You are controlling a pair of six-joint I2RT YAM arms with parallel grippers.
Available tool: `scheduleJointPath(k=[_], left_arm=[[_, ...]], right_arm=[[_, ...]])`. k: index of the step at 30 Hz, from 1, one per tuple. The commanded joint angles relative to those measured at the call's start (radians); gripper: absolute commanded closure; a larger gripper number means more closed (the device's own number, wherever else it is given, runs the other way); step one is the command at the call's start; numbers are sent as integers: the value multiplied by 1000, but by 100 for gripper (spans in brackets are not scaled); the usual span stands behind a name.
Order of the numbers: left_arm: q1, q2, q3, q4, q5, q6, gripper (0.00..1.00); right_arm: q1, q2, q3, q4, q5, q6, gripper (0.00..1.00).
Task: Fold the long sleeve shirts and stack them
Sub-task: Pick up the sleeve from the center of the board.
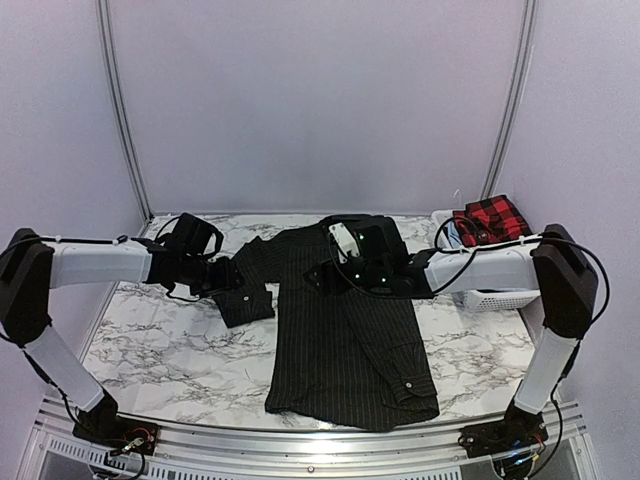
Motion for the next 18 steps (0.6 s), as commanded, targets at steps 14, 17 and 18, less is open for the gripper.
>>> scheduleJointPath(k=[14,17,18], left_arm=[[50,221,85,-78,49,-39,44],[51,233,92,-78,35,-37,44],[51,236,95,-78,31,-35,44]], right_arm=[[7,-77,-27,-44,29,12,26],[8,-78,-29,-44,28,12,26],[8,-80,-30,-43,28,12,26]])
